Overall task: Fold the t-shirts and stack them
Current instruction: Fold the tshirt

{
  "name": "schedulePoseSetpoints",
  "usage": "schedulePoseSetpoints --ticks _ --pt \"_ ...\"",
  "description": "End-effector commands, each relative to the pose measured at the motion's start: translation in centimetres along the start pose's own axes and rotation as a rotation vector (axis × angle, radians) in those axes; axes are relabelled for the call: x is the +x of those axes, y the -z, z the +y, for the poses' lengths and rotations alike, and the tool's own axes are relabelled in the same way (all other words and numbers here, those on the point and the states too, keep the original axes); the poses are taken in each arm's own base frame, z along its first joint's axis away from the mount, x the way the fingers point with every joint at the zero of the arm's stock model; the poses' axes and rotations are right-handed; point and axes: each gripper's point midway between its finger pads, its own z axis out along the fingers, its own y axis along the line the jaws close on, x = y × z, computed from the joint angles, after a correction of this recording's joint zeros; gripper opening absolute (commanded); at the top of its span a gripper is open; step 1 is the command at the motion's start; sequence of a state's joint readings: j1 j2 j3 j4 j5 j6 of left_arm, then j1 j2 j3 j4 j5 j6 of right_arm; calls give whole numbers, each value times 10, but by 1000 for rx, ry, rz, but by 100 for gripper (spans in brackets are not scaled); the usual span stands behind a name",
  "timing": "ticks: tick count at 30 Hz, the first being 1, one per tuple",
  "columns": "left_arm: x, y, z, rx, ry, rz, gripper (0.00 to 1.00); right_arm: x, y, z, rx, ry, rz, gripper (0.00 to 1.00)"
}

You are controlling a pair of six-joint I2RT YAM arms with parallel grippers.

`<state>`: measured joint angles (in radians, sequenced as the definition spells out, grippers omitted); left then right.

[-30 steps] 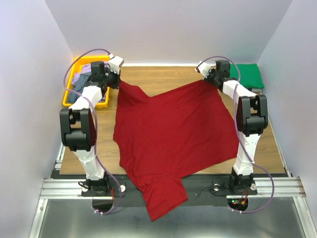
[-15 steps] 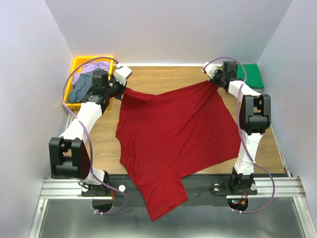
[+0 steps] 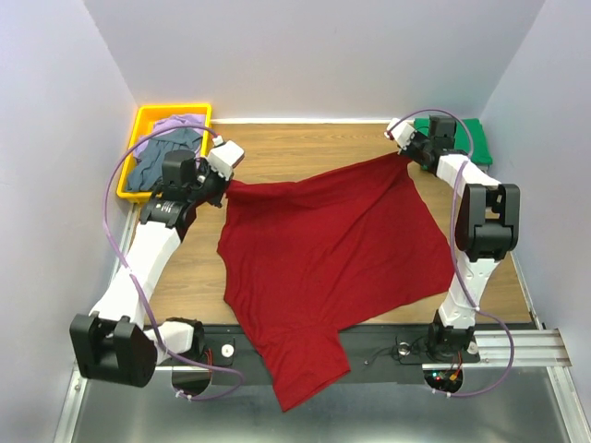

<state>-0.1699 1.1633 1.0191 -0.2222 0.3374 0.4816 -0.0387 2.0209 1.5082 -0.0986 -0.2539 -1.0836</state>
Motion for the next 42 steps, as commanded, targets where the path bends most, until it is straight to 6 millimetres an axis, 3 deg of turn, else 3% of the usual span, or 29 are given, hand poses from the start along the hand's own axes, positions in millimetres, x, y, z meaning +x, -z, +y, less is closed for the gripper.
schedulePoseSetpoints --ticks 1,8,14,22,28,31,35,42 --pt "0 16 11 -93 10 7 0 -32 23 -35 85 23 -86 1" --pt "-12 23 31 -191 19 -4 0 -39 25 -38 76 14 -102 1" --pt "-18 25 17 -96 -37 -15 0 -34 35 -22 39 63 -92 1" --pt "16 39 -42 181 -182 81 0 -27 61 -2 10 124 -71 1" --pt "33 54 -101 419 -257 124 0 -8 67 18 -30 154 -37 1" --pt "45 59 -119 500 -265 163 0 2 68 29 -56 166 -22 1" --pt "72 65 -148 620 -300 249 0 9 73 41 -80 186 -18 1" --pt "108 59 -170 669 -342 359 0 27 77 65 -139 215 2 1"
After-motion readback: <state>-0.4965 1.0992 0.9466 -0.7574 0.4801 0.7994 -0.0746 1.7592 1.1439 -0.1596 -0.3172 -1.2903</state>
